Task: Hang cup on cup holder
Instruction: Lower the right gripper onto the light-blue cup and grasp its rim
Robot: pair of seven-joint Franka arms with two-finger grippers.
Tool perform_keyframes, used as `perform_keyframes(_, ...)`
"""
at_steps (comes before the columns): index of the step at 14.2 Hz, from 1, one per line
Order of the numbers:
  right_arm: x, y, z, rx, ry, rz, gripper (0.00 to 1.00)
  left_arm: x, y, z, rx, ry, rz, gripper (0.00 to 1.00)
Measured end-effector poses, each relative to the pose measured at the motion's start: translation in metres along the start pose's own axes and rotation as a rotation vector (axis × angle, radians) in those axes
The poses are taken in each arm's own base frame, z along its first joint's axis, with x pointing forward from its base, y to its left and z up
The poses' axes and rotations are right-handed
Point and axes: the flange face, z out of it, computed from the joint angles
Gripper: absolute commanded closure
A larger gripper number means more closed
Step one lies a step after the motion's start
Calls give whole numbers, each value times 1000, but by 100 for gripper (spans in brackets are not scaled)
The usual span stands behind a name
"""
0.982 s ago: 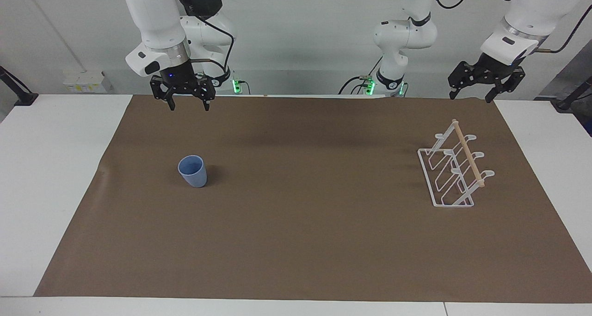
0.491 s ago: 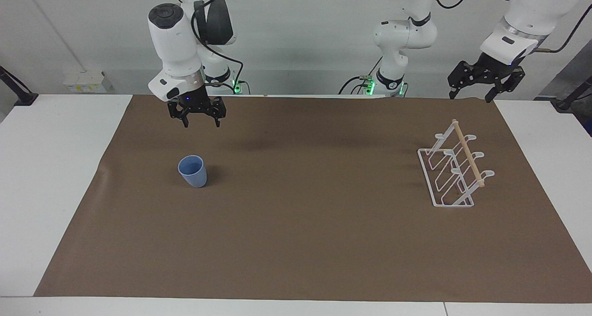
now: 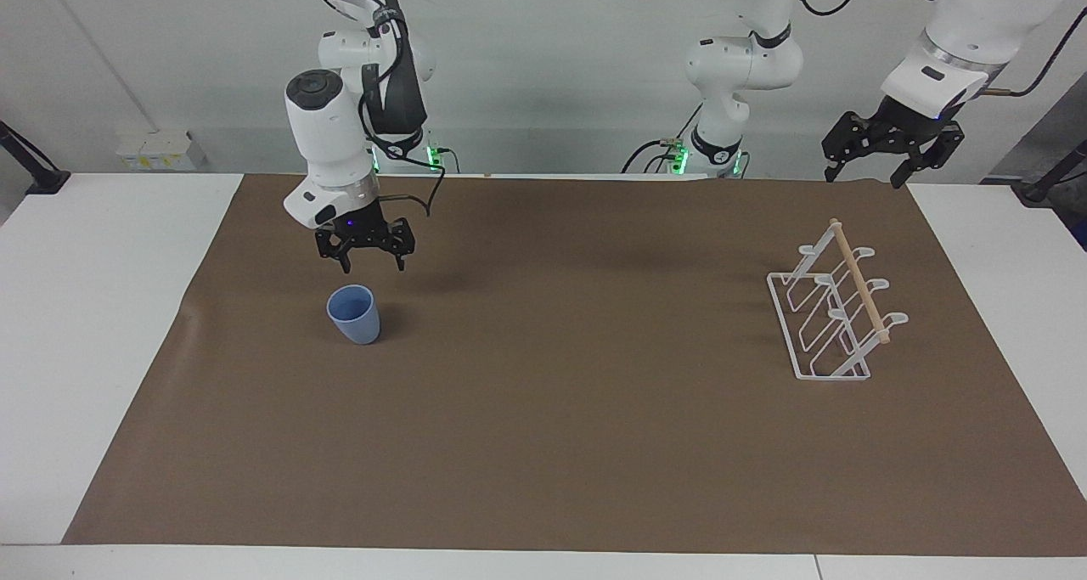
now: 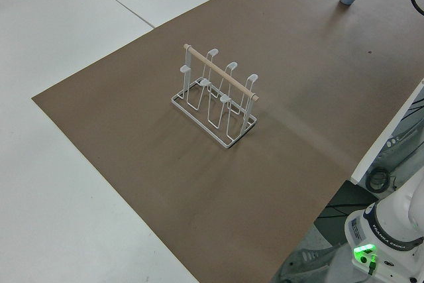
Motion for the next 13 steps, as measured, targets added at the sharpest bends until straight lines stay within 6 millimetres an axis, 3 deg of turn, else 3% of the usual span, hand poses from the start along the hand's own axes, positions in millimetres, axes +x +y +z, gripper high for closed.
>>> perform_keyframes(3, 8, 5, 19, 10, 24, 3, 0, 0, -1, 0, 0, 1, -2, 0)
perform_keyframes(13, 15, 5, 52, 26, 26, 5, 0, 0, -2, 0, 0, 2, -3, 0)
